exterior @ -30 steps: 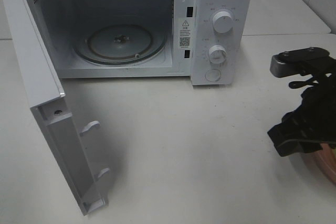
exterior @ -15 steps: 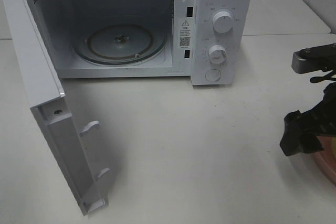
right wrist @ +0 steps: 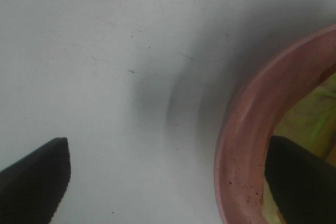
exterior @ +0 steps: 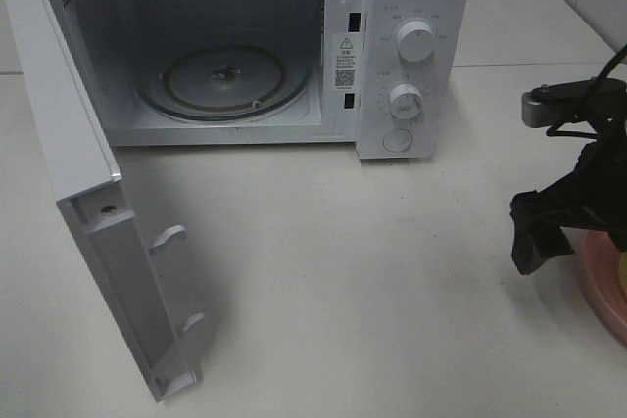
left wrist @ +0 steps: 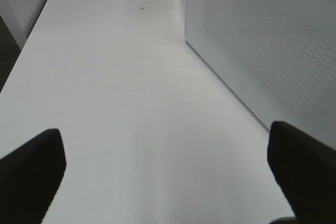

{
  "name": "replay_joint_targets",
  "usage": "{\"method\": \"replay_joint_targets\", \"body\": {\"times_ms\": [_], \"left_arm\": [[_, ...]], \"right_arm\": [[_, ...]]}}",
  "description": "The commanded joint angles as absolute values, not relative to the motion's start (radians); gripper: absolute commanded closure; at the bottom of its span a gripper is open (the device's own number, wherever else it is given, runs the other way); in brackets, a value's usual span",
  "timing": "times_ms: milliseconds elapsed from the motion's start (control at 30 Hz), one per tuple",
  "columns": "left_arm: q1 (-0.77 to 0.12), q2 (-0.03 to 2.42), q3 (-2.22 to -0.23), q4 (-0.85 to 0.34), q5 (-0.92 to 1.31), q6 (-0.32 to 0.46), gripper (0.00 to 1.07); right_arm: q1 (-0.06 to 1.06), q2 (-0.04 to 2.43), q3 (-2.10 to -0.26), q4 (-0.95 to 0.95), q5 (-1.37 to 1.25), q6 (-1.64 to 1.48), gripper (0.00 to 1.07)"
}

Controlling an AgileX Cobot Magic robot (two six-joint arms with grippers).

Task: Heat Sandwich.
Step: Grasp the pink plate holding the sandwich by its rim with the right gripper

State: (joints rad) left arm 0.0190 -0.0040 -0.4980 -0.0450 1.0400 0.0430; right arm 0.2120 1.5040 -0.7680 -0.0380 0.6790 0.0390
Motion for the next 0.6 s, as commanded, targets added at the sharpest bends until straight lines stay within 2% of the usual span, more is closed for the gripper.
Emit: {"method": "replay_joint_targets", "body": {"times_ms": [33,300,600], "left_arm": [[0.015,-0.033,-0.496,-0.046,1.039,0.038,0.05],[0.015,-0.033,-0.496,-0.046,1.039,0.038,0.05],[0.015,-0.033,-0.496,-0.046,1.039,0.038,0.05]], "right_arm": [[0.210,1.537,-0.773,-0.059,0.696,0.042,0.13],[0.141,1.620,-0.773,-0.089,0.693,0.045,0.14],[0.130,1.684,-0.773,-0.090,0.662,0.045,0.15]]}}
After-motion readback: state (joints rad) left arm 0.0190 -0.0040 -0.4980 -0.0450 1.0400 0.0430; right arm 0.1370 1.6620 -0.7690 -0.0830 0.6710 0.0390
